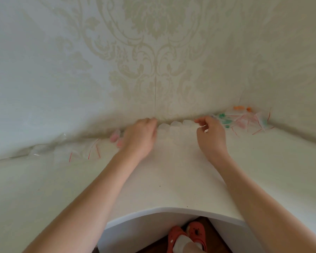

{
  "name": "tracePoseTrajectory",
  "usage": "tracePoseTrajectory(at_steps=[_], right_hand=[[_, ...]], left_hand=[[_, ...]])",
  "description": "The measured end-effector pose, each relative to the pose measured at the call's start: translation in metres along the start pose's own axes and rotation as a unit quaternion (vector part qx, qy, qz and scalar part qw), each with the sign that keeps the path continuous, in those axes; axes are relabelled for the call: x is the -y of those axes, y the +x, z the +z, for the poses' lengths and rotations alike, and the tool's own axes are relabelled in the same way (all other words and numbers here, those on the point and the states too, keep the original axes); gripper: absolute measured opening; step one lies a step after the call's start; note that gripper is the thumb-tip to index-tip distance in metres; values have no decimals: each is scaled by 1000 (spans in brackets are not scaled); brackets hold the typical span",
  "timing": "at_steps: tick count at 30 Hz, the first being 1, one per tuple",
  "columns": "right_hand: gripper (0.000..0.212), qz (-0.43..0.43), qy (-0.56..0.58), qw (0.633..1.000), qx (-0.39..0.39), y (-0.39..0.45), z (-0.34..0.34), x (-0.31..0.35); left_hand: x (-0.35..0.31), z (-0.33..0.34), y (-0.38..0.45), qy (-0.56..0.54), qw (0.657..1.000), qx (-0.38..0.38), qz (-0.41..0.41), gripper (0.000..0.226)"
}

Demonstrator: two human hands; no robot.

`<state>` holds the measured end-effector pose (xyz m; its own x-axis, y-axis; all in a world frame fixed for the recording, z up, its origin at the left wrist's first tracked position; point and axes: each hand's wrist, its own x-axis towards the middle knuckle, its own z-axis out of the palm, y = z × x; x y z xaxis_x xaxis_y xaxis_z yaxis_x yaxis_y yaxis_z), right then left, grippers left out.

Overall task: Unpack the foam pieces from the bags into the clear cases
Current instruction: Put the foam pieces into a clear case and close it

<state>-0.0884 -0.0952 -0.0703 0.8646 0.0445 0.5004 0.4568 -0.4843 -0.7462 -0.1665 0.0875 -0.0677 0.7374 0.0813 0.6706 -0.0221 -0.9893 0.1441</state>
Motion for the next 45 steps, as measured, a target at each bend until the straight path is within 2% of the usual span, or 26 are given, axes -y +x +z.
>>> tracePoseTrajectory(at_steps=[2, 3, 5, 7, 8, 13, 17, 18, 20, 22, 23, 24, 26, 28, 32, 35, 37, 39, 45], right_hand=[[41, -12, -105, 993, -54, 9, -13, -11], [44, -9, -170, 984, -52, 12, -19, -20], [47, 43, -275, 960, 27, 16, -28, -36], [47, 115, -330, 929, 125, 16, -30, -45], [45, 130, -341, 921, 139, 16, -29, -47], [27, 104, -342, 934, 27, 21, -24, -50], [23, 69, -248, 963, -83, 19, -31, -42], [21, 56, -191, 974, -111, 19, -31, -37], [17, 68, 24, 990, -121, 20, -29, -23], [22, 117, 266, 956, -34, 19, -26, -8], [24, 137, 337, 931, 35, 18, -25, -3], [25, 145, 361, 915, 109, 16, -23, 0], [22, 127, 333, 906, 227, 9, -17, 5], [18, 102, 309, 907, 269, 3, -11, 8], [20, 157, 360, 886, 247, 3, -12, 12], [12, 167, 377, 871, 268, 3, -16, 13], [5, 169, 372, 873, 266, 1, -16, 12], [8, 174, 370, 876, 255, 0, -15, 12], [6, 169, 354, 899, 196, 2, -14, 12]], left_hand=[[-19, 9, -5, -28, 995, 52, 80, 14], [-26, 13, -7, -38, 990, 74, 112, 14], [-37, 18, -9, -50, 982, 105, 151, 15], [-39, 20, -10, -62, 980, 112, 154, 17], [-37, 20, -10, -71, 980, 109, 150, 18], [-27, 20, -12, -98, 983, 104, 115, 19], [-31, 19, -11, -116, 983, 112, 86, 19], [-33, 19, -12, -136, 982, 109, 68, 18], [-36, 19, -12, -229, 969, 96, 4, 17], [-39, 18, -10, -360, 926, 75, -89, 15], [-40, 18, -8, -431, 889, 68, -139, 16], [-41, 17, -5, -497, 845, 69, -186, 22], [-42, 16, 1, -590, 760, 87, -258, 27], [-41, 13, 3, -624, 722, 88, -287, 12], [-38, 13, 1, -626, 716, 36, -307, 11], [-33, 11, 5, -628, 708, -14, -324, 11], [-31, 11, 6, -629, 700, -31, -336, 11], [-29, 11, 6, -628, 693, -33, -352, 12], [-31, 16, 5, -616, 703, -28, -354, 18]])
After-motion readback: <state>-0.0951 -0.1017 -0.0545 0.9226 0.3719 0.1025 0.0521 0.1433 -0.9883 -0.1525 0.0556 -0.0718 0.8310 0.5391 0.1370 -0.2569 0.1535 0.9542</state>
